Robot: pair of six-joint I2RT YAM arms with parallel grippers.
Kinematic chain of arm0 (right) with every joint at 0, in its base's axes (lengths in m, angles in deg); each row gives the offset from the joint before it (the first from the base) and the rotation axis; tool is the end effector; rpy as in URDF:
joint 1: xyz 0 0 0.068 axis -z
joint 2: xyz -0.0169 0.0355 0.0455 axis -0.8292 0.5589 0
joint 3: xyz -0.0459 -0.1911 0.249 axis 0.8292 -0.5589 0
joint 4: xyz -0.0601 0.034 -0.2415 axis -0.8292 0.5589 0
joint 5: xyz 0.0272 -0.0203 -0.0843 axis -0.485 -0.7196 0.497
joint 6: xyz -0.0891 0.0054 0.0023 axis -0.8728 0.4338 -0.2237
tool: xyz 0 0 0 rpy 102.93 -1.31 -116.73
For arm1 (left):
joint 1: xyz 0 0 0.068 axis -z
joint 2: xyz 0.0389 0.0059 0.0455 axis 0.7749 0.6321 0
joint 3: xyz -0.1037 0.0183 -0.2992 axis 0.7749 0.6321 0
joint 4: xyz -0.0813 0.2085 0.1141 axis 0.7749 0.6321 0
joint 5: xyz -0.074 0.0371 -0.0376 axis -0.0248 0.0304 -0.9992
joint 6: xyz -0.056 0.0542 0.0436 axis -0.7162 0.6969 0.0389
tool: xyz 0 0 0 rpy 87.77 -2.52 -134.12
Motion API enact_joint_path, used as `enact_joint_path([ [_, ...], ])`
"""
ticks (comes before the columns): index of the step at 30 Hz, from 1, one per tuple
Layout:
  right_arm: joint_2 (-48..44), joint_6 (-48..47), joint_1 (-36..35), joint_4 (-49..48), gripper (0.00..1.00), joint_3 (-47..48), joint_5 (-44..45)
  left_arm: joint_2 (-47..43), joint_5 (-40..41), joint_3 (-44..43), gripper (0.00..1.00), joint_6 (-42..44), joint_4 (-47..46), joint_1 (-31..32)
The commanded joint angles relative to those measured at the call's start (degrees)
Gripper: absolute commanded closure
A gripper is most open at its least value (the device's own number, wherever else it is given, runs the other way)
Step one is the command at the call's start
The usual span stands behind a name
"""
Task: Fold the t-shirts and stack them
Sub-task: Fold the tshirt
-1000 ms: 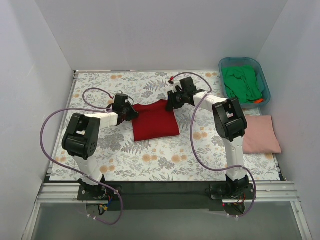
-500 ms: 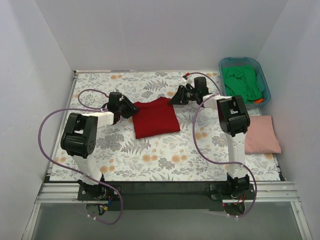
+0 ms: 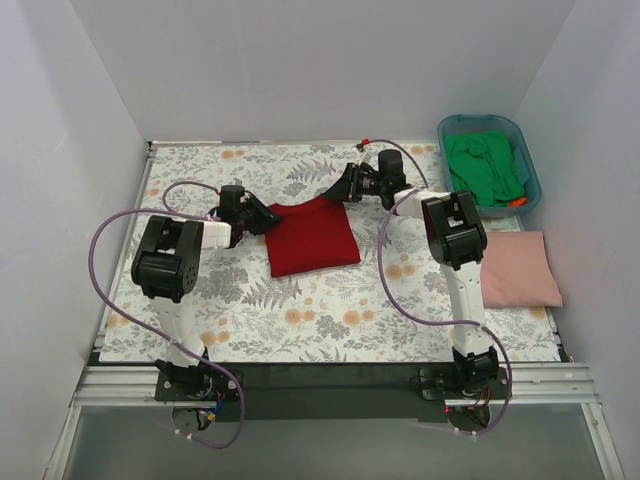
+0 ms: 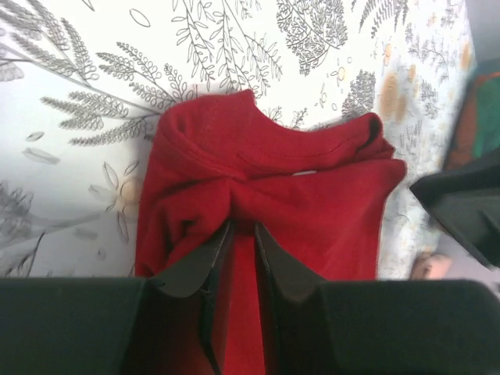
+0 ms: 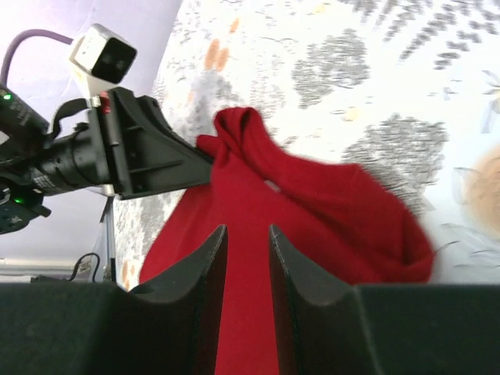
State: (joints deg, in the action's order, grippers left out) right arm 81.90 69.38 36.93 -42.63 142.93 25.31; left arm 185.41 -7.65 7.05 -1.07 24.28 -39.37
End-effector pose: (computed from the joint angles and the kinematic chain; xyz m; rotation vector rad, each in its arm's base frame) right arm 0.5185 0.2438 0.1743 -0.3080 2.0069 1.4845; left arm 0.4160 -0.1041 0.1514 -1.4471 2.0647 -1.1205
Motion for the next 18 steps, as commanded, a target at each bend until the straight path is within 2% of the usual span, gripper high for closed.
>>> enact_joint_path([
  [1, 5.90, 2.72, 1.25, -2.18, 0.66, 4.48, 0.27, 2.87, -0.28, -2.70, 0.85, -3.36, -2.24, -2.27],
  [5, 9.86, 5.71, 2.83, -2.10, 0.66, 7.30, 1.07, 5.95, -3.09, -2.09, 0.86, -7.50, -3.83, -4.65],
  [8, 10.05, 6.59, 3.71, -2.10, 0.67, 7.13, 0.98, 6.22, -5.38, -0.94, 0.86, -6.99, -5.50, -5.18],
  [14, -0.31, 4.84, 3.71, -2.18, 0.67, -0.58, 1.24, -0.53, -6.70, -2.17, 0.80, -3.47, -2.96, -5.18],
  [18, -10.58, 4.75, 2.75, -2.62, 0.67, -7.89, 1.24, -7.39, -6.61, -2.00, 0.66, -1.89, -0.23, -5.09],
])
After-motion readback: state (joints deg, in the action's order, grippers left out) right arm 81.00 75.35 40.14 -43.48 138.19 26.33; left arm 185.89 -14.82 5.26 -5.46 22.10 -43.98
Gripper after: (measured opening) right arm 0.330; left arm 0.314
